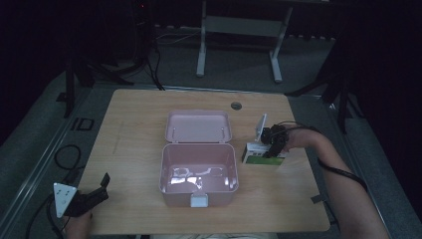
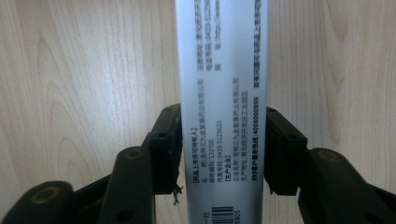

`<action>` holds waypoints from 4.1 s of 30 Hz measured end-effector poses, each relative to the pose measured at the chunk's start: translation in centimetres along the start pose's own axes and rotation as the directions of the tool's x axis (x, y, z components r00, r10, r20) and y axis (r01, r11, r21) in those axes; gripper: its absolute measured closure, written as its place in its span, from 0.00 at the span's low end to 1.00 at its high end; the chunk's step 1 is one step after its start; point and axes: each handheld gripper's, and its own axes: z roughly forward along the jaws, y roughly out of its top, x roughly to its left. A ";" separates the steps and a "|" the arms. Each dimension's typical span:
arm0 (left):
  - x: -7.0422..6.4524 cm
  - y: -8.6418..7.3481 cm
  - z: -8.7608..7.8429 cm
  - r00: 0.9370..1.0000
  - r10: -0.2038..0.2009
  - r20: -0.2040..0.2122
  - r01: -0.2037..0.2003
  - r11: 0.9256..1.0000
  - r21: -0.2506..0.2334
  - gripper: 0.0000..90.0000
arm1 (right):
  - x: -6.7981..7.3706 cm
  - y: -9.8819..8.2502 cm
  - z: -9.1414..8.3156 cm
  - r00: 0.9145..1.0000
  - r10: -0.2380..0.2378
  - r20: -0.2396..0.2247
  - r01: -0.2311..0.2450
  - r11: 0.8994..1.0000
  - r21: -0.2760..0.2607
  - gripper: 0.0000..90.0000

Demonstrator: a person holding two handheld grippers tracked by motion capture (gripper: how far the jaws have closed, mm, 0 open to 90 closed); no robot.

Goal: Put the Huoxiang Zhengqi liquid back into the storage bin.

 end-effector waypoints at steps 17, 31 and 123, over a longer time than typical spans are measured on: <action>0.0 0.0 0.0 1.000 -0.002 0.000 0.002 1.000 0.000 0.00 | 0.7 0.3 0.1 0.997 -0.042 -0.057 0.046 0.997 0.063 0.69; 0.0 0.0 0.0 1.000 -0.002 -0.001 0.002 1.000 0.000 0.00 | 2.3 0.0 -1.3 0.996 0.010 -0.084 -0.004 0.997 0.073 0.69; 0.0 0.0 0.0 1.000 -0.001 0.003 0.001 1.000 -0.001 0.00 | 11.2 20.1 -10.6 0.983 -0.171 -0.073 0.173 0.985 0.021 0.69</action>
